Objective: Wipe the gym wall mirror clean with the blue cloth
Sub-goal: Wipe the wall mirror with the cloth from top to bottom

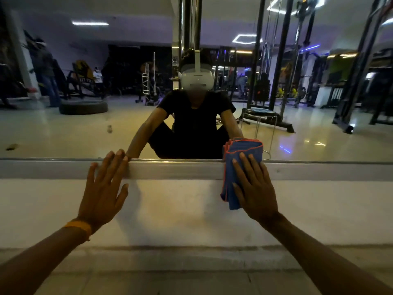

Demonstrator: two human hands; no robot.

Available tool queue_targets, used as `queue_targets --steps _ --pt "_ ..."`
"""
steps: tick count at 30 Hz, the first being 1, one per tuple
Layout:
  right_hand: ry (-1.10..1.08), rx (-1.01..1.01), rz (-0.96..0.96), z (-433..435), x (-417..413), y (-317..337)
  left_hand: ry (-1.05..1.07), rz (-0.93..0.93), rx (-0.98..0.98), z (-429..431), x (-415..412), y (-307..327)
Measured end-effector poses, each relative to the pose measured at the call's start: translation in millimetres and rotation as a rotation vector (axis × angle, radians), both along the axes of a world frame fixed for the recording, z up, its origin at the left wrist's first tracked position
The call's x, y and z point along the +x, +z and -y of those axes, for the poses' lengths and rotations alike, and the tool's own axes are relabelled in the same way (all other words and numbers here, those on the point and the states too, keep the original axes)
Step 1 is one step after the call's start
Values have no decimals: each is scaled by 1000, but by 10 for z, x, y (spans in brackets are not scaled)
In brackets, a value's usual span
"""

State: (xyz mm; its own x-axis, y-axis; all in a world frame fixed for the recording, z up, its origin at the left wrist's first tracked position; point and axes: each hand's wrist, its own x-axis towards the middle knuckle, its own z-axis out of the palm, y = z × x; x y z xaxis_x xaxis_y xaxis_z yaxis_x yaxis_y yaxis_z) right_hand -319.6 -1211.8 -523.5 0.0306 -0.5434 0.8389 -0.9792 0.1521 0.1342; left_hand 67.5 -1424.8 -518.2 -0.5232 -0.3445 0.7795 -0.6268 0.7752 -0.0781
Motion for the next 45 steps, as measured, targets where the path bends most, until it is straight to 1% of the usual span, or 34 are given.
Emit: queue_targets --steps 2,4,5,6,8,9,10,12,14,16,18,19,21,23,26,28,30,32,34,37,40,42,45 --pt "-24 -36 61 68 90 -36 -23 -33 14 -24 -45 -44" --pt "-54 -85 157 287 405 -60 -69 -46 50 -43 -31 -60" --pt "-45 -92 155 422 599 -40 -92 -35 58 -53 -1 -57" --pt "-15 -75 95 555 805 -6 -110 -12 57 -50 49 -59" --pt "71 54 -132 773 1202 74 -114 42 48 -1 178 -28" --pt "93 117 -225 847 1347 121 -95 34 56 29 236 12" --pt "89 159 -269 880 1435 177 -69 -1 69 63 270 58" --pt "48 183 -278 830 1420 224 -40 -80 100 111 305 128" --pt "0 182 -262 626 1127 225 -59 -102 107 133 288 169" --pt "-26 162 -226 327 650 221 -63 -101 92 145 251 143" --pt "-45 146 -123 81 347 179 -70 -104 99 135 245 128" --pt "-57 138 -72 53 328 145 -67 -104 97 140 253 133" --pt "-53 96 12 183 514 107 -62 -101 100 139 253 123" --pt "-13 73 47 426 914 131 -75 -106 117 127 242 103" --pt "101 72 11 830 1502 267 -78 -101 109 131 244 101" --pt "107 122 -33 988 1755 330 -83 -84 105 141 276 82" --pt "91 146 -107 1022 1726 336 -73 -67 105 137 295 29" --pt "81 155 -143 892 1481 304 -89 -59 113 122 317 -3" --pt "37 151 -100 662 1180 245 -104 -58 117 132 339 -2" --pt "-24 143 28 393 907 189 -117 -71 125 124 327 8" --pt "-56 101 115 519 1209 195 -103 -100 100 131 286 -22" --pt "-16 123 51 750 1611 226 -90 -112 98 135 252 -44" --pt "90 266 -197 1109 2103 343 -63 -121 79 152 217 -78"
